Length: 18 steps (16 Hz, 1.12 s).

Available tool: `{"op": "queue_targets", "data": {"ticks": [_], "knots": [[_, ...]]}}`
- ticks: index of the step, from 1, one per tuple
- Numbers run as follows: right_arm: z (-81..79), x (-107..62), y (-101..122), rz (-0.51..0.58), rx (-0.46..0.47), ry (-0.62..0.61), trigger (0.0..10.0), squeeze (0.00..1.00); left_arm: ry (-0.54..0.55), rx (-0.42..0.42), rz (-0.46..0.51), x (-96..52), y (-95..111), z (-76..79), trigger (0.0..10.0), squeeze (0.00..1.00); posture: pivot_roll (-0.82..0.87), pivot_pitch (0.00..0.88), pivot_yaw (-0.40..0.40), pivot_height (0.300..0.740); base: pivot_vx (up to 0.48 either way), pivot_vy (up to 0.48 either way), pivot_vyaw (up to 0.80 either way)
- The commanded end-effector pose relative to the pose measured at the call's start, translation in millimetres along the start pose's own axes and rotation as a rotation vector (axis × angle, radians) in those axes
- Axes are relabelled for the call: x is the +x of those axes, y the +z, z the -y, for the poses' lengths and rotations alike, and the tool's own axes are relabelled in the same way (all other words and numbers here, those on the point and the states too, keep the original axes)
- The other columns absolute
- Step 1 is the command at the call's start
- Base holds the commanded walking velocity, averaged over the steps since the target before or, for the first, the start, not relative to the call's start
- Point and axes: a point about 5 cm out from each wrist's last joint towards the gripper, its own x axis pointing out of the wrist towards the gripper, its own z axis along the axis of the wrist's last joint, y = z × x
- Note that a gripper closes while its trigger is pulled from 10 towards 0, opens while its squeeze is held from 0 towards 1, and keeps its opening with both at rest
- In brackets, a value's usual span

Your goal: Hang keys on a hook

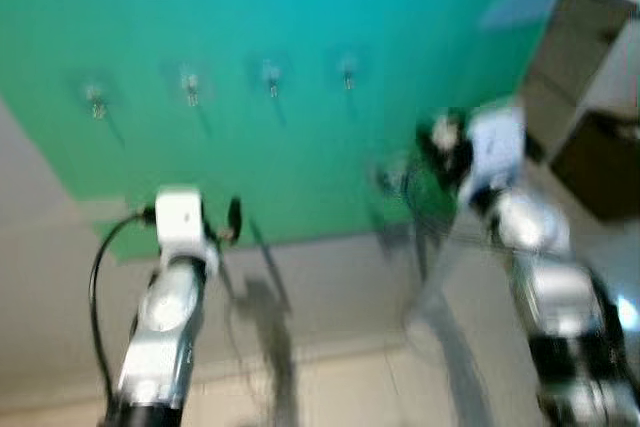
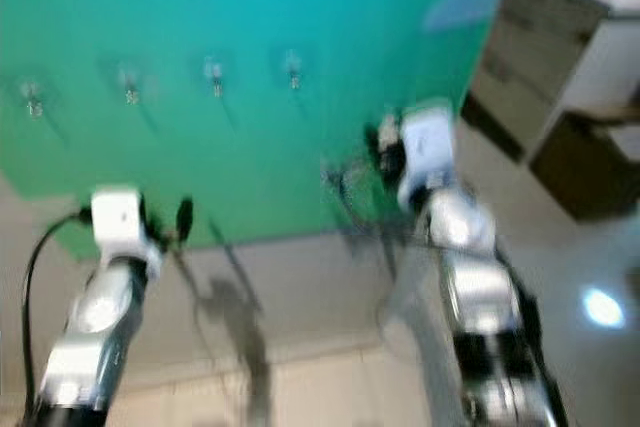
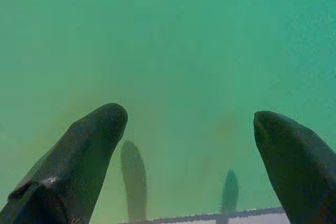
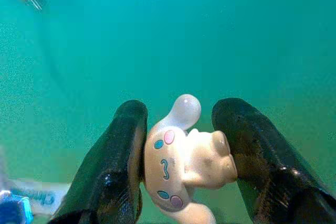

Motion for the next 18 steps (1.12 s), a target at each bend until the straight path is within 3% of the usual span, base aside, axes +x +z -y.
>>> {"op": "queue_targets", "data": {"ticks": [1, 4, 6, 12, 18], "knots": [[-8.7, 7.1, 20, 0.061, -0.005, 0.058, 10.0, 0.0, 0.009, 0.0, -0.015, -0.2, -3, -1.7, 10.0, 0.0, -0.06, 0.0, 0.002, 0.74, 0.0, 0.0, 0.0], [-12.4, 26.5, 61, 0.166, -0.006, 0.118, 10.0, 0.0, 0.016, -0.004, -0.017, -0.9, -4, -1.0, 10.0, 0.0, -0.05, 0.0, -0.01, 0.74, 0.0, 0.0, 0.0], [-12.7, 38.7, 77, 0.206, -0.001, 0.141, 10.0, 0.0, 0.019, -0.005, -0.017, -0.3, -4, 0.1, 10.0, 0.0, -0.04, 0.0, -0.02, 0.74, 0.0, 0.0, 0.0], [-8.3, 57.8, 84, 0.213, -0.036, 0.159, 10.0, 0.0, 0.038, -0.017, -0.02, -6.9, -7, 0.9, 10.0, 0.0, -0.02, 0.0, -0.05, 0.74, 0.0, 0.0, 0.0], [-18.4, 66.8, 73, 0.198, -0.04, 0.198, 10.0, 0.0, 0.066, -0.018, -0.018, -12.4, -8, -3.8, 10.0, 0.0, 0.01, 0.0, -0.068, 0.74, 0.0, 0.0, 0.0]]}}
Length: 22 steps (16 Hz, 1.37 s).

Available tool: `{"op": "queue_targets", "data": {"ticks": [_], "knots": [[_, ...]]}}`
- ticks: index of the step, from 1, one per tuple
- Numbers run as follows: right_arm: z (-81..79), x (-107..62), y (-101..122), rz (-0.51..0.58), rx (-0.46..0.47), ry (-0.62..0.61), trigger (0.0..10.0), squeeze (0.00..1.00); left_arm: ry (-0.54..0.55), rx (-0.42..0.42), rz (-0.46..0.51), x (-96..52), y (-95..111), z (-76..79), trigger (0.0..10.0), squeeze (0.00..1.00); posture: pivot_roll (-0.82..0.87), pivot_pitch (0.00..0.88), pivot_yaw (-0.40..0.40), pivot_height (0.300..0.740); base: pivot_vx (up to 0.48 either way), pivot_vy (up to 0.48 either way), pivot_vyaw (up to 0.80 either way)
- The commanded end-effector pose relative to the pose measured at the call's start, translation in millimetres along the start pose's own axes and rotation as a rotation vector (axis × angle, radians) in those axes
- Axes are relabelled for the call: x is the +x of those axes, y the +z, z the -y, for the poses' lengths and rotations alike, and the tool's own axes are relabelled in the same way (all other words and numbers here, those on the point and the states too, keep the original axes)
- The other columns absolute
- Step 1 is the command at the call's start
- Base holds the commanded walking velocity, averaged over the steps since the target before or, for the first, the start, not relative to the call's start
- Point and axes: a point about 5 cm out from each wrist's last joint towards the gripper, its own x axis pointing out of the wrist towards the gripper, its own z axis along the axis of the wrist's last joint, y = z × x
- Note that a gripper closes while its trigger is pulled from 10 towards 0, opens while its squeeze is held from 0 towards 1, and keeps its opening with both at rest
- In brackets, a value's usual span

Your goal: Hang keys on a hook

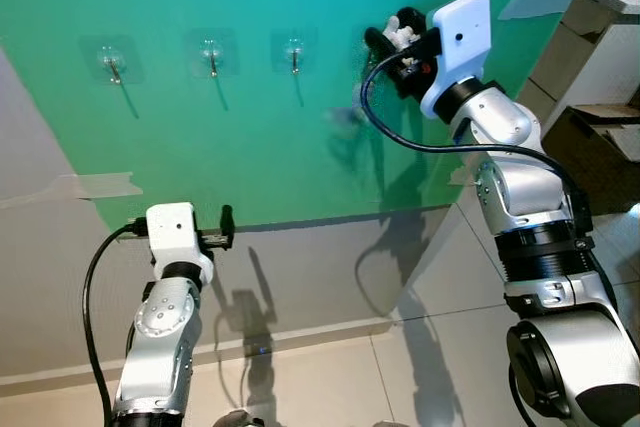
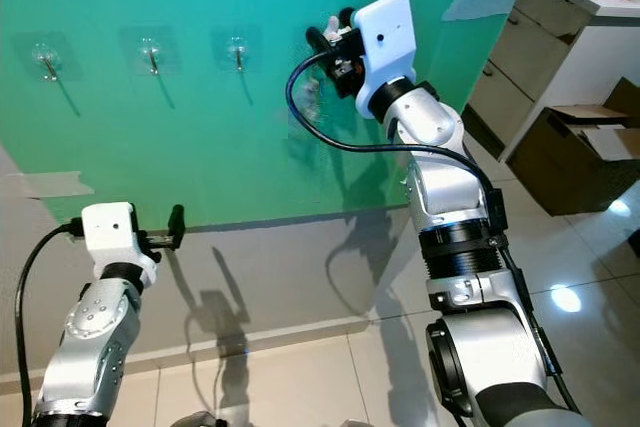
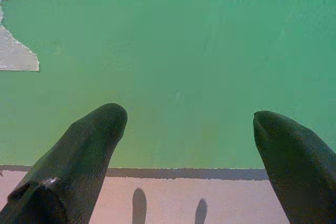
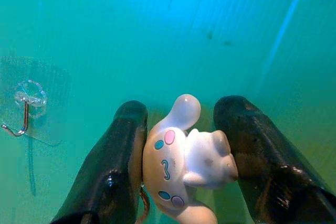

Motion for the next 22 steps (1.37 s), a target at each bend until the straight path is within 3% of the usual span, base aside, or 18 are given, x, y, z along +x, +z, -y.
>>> {"op": "queue_targets", "data": {"ticks": [1, 6, 10, 22], "knots": [[-1.8, 5.2, 5, 0.007, -0.023, 0.017, 10.0, 0.0, 0.002, 0.001, 0.009, -0.6, 3, 1.7, 10.0, 0.0, 0.01, 0.0, -0.068, 0.74, 0.0, 0.0, 0.0], [-1.0, 8.1, -5, -0.006, -0.057, 0.027, 10.0, 0.0, 0.024, -0.01, 0.003, -7.2, 0, 2.1, 10.0, 0.0, 0.02, 0.0, -0.094, 0.74, 0.0, 0.0, 0.0], [-10.1, 5.3, -30, -0.062, -0.069, 0.04, 10.0, 0.0, 0.044, -0.009, -0.006, -13.9, -2, -2.7, 10.0, 0.0, 0.04, 0.0, -0.104, 0.74, 0.0, 0.0, 0.0], [-8.6, 14.5, 16, 0.158, -0.156, 0.031, 10.0, 0.0, 0.043, -0.019, -0.009, -12.4, -2, 1.1, 10.0, 0.0, 0.03, 0.0, -0.108, 0.74, 0.0, 0.0, 0.0]]}}
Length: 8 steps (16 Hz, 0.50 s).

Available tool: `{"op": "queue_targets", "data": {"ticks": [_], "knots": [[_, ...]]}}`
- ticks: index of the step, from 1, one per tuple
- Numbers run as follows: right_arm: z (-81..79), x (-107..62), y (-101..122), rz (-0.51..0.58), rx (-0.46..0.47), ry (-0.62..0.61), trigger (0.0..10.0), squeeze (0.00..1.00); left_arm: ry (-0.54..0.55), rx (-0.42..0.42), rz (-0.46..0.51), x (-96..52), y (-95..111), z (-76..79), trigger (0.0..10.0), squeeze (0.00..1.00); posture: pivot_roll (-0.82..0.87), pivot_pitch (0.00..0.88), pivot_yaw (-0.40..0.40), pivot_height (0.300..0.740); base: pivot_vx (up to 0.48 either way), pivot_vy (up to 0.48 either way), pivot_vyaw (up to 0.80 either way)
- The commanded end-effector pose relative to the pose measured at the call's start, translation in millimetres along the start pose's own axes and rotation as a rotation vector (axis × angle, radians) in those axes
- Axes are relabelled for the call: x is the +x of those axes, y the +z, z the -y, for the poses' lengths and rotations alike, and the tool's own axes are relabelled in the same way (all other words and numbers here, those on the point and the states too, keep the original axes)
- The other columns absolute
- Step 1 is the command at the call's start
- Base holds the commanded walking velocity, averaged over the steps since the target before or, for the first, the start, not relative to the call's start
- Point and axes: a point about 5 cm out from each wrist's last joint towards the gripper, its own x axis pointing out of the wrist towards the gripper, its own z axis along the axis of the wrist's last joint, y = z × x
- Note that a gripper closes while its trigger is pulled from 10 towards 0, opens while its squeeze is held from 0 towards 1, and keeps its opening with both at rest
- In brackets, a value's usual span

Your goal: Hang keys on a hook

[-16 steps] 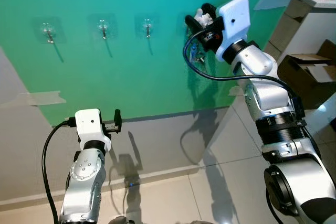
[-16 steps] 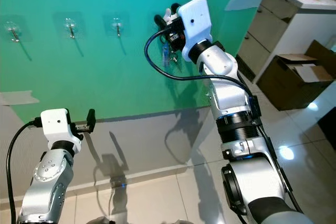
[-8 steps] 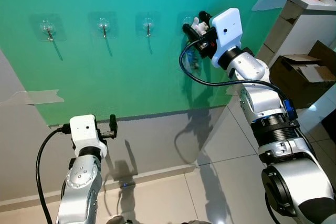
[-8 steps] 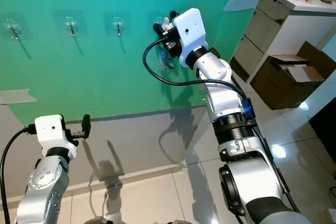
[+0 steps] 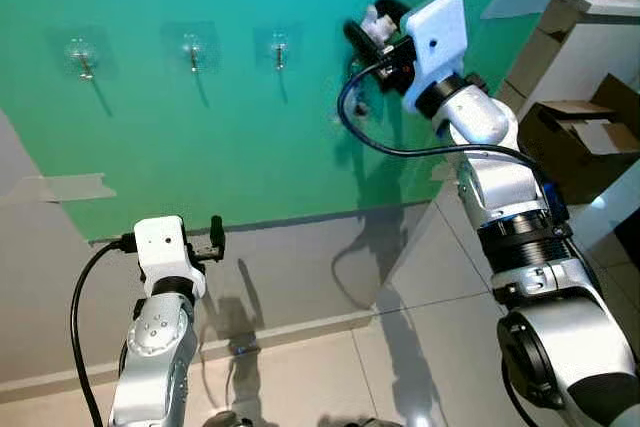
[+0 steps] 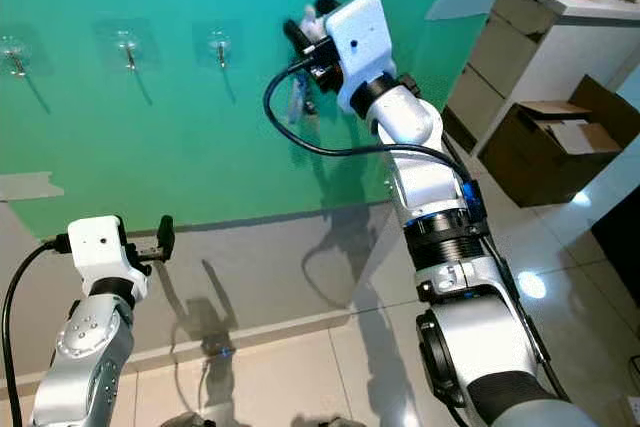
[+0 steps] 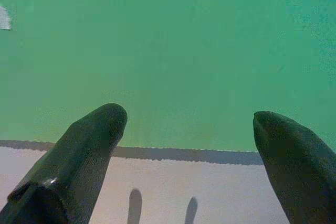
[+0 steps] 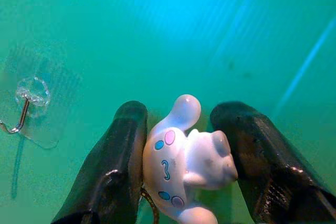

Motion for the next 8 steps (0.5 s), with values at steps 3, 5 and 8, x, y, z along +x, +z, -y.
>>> {"op": "queue_targets", "data": {"ticks": [3, 5, 8], "knots": [[4.9, 5.6, 12, 0.048, -0.032, -0.025, 10.0, 0.0, -0.004, -0.004, 0.002, 0.2, 2, 4.4, 10.0, 0.0, 0.04, 0.0, -0.109, 0.74, 0.0, 0.0, 0.0], [3.6, 6.3, 9, 0.043, -0.035, -0.025, 10.0, 0.0, -0.002, -0.004, 0.003, -0.5, 2, 3.6, 10.0, 0.0, 0.04, 0.0, -0.111, 0.74, 0.0, 0.0, 0.0], [0.6, 5.7, 1, 0.042, -0.045, -0.038, 10.0, 0.0, 0.005, -0.002, 0.005, -2.2, 3, 1.8, 10.0, 0.0, 0.05, 0.0, -0.114, 0.74, 0.0, 0.0, 0.0]]}}
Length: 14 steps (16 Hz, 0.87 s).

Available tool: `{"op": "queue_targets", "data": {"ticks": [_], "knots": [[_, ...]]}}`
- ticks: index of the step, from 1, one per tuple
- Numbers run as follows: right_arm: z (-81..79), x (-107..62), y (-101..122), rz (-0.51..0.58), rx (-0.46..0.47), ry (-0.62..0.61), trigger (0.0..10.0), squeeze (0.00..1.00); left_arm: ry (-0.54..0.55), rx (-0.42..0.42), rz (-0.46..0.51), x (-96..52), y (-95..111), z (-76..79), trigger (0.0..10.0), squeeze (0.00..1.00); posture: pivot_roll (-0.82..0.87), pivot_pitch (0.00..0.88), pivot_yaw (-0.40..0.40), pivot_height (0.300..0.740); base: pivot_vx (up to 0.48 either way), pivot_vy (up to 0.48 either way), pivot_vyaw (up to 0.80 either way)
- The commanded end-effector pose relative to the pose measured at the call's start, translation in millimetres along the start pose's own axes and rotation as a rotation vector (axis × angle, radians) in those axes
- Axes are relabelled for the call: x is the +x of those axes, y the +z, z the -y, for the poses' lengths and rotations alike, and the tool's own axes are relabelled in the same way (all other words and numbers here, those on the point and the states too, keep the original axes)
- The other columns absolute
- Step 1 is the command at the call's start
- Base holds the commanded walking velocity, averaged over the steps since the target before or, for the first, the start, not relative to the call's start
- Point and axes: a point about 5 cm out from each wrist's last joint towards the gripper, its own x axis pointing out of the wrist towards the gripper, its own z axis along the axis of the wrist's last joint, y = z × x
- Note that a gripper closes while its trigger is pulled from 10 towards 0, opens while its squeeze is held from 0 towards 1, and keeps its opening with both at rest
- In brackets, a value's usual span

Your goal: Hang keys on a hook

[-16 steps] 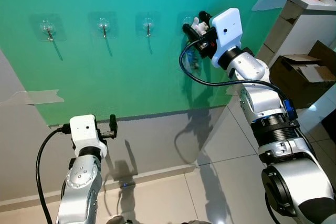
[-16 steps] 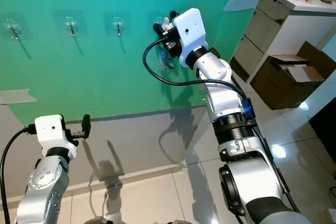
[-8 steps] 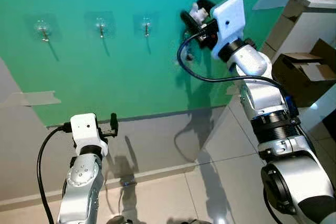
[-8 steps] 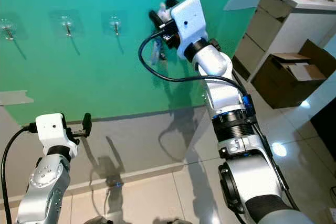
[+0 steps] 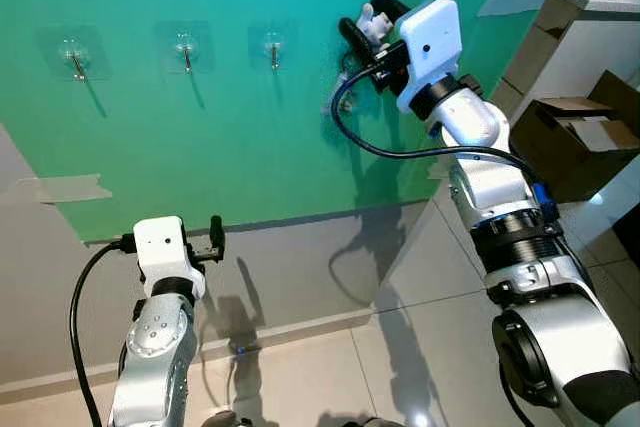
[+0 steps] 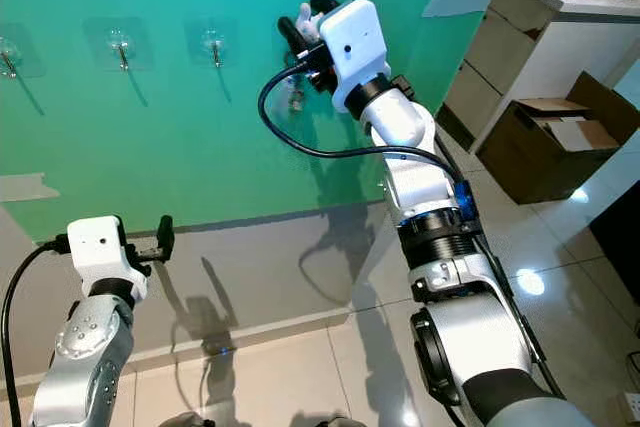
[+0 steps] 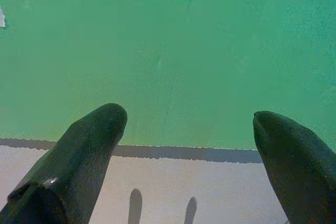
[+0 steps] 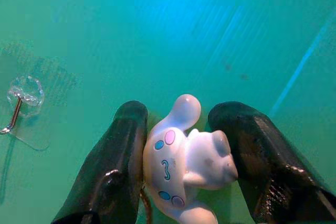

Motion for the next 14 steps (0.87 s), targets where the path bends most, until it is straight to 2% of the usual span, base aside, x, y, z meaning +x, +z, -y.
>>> {"op": "queue_targets", "data": {"ticks": [1, 7, 14], "knots": [[2.3, 0.8, -2, 0.0, -0.017, -0.015, 10.0, 0.0, 0.004, -0.002, 0.008, -1.5, 3, 2.4, 10.0, 0.0, 0.05, 0.0, -0.115, 0.74, 0.0, 0.0, 0.0], [-6.6, -14.4, -28, -0.053, 0.001, -0.026, 10.0, 0.0, 0.015, 0.001, 0.0, -6.4, 2, -0.8, 10.0, 0.0, 0.06, 0.005, -0.118, 0.74, 0.0, 0.0, 0.0], [-4.2, -17.9, -33, -0.059, -0.001, -0.04, 10.0, 0.0, 0.016, -0.001, -0.012, -8.6, 0, -0.1, 10.0, 0.0, 0.05, 0.01, -0.118, 0.74, 0.0, 0.0, 0.0]]}}
